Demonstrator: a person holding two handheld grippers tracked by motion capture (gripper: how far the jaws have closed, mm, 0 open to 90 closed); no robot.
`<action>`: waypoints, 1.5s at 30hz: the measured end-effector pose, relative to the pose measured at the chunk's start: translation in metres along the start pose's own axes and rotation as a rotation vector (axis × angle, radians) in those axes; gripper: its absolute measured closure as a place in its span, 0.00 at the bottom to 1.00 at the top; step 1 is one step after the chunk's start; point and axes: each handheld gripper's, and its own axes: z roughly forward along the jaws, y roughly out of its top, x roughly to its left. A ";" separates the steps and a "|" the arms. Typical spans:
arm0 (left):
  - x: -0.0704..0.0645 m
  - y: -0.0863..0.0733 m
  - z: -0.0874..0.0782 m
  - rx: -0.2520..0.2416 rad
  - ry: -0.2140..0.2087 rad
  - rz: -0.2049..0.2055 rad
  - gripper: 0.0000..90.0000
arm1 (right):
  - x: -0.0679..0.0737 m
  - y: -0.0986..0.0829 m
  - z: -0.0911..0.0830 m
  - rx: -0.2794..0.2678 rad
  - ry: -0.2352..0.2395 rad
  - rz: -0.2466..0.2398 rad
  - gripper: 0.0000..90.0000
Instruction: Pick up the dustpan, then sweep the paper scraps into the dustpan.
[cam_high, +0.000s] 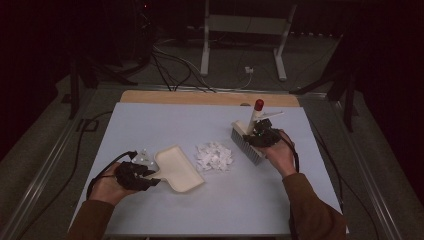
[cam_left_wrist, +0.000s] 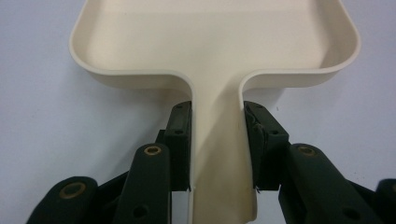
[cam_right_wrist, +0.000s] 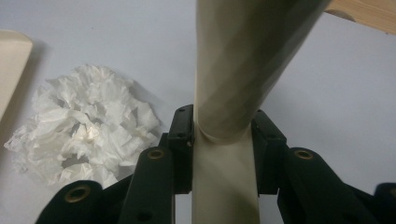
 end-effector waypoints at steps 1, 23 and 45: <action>0.000 0.001 0.001 0.004 0.000 0.005 0.74 | 0.000 0.000 0.000 0.000 0.000 0.000 0.75; -0.005 0.011 0.013 0.037 -0.006 0.029 0.74 | 0.003 0.000 0.003 -0.005 0.013 0.010 0.75; -0.002 0.017 0.019 0.046 -0.002 0.016 0.74 | 0.030 0.005 0.013 -0.023 0.047 0.002 0.75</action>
